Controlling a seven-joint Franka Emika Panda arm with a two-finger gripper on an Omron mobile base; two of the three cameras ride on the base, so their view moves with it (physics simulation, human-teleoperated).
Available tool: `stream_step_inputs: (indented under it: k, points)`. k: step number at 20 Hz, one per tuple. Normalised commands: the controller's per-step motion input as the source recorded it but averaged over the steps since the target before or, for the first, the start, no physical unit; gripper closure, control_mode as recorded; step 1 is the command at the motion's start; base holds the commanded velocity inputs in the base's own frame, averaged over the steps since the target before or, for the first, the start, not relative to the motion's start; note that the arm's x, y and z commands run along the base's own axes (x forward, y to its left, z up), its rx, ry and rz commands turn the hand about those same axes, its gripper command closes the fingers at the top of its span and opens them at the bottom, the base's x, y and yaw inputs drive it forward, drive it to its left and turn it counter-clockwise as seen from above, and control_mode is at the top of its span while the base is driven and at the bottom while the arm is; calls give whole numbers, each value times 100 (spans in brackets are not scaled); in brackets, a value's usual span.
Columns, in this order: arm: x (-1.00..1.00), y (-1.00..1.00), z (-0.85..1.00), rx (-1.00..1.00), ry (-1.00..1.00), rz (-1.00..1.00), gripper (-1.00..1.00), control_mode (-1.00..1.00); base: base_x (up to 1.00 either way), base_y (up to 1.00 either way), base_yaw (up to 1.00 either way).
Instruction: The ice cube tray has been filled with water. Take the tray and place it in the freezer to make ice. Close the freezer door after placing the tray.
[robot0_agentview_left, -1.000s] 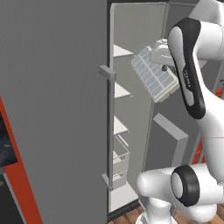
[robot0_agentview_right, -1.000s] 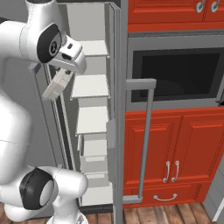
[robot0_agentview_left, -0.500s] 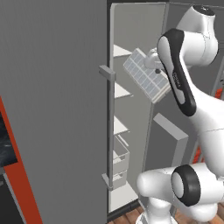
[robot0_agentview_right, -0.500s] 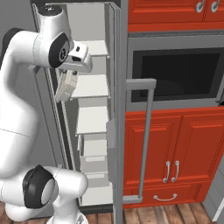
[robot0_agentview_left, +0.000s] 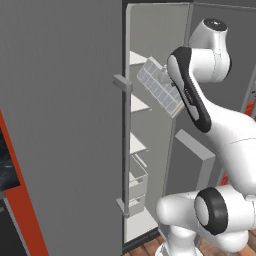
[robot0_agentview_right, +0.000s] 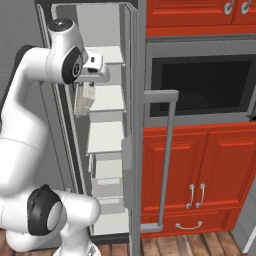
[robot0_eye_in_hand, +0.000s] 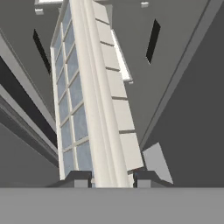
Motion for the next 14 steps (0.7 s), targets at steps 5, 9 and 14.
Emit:
stream_step_inputs:
  k: [5,9,14]
  points:
    - [41,0,-15,-3,-4,1,100,-100,0,0,0]
    - [38,0,-17,-1,-6,1,100,-100,0,0,0]
    - [36,1,-26,-1,-7,2,100,-100,0,0,0]
